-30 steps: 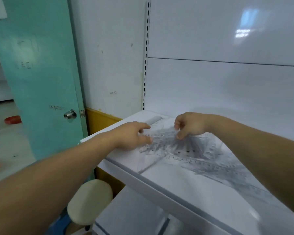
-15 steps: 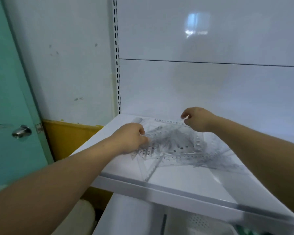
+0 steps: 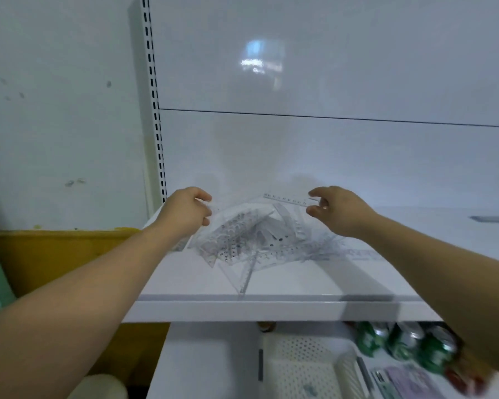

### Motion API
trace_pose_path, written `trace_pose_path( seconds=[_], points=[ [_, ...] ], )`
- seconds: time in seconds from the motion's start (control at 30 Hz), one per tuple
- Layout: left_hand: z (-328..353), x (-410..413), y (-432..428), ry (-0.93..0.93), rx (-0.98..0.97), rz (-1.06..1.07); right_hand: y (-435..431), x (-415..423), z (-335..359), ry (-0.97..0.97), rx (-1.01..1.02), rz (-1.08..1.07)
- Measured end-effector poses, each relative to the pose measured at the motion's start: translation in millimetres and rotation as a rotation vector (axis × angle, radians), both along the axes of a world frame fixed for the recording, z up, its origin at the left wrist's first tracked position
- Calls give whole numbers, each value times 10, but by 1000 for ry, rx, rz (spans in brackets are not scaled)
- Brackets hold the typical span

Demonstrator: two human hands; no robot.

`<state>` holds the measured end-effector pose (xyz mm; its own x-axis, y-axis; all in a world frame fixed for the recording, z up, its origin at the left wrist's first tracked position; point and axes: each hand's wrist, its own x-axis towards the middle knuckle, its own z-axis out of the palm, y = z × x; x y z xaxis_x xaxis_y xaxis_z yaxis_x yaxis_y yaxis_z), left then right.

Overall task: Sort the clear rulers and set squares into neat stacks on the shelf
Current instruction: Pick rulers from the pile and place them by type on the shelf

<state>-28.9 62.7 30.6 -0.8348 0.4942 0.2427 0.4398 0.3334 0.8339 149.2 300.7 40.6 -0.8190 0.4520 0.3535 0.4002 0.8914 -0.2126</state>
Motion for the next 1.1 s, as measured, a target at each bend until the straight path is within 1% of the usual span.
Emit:
trace_pose_path(
  seconds=[0.17,0.23,0.3,0.37,0.43,0.53,0.63,0.73,0.8,0.9,1.0,1.1],
  points=[
    [81,210,189,-133,50,-23,60,422,-15,-12,39,-51],
    [113,380,328,-194,37,-98,123,636,4,-28,52,-79],
    [148,587,497,-193,-3,-211,220,875,25,-37,57,-120],
    [186,794,716,-86,-78,-286,343,1149,52,-39,54,-164],
    [208,1026,989,75,-148,-309,490,1477,69,-45,48,-214],
    [182,1475,1450,263,-180,-317,765,2065,78,-68,57,-301],
    [135,2035,1919,417,-204,-375,1074,2699,75,-90,81,-401],
    [71,2560,2416,590,-303,-450,1395,3331,60,-101,55,-476],
    [34,2864,2736,709,-360,-458,1608,3730,34,-108,30,-512],
    [-18,3249,3138,768,-384,-450,1886,4235,-11,-114,4,-552],
    [-72,3492,3467,752,-427,-459,2117,4562,-2,-133,7,-577],
    [-91,3605,3742,725,-478,-447,2357,4701,6,-129,5,-574]
  ],
)
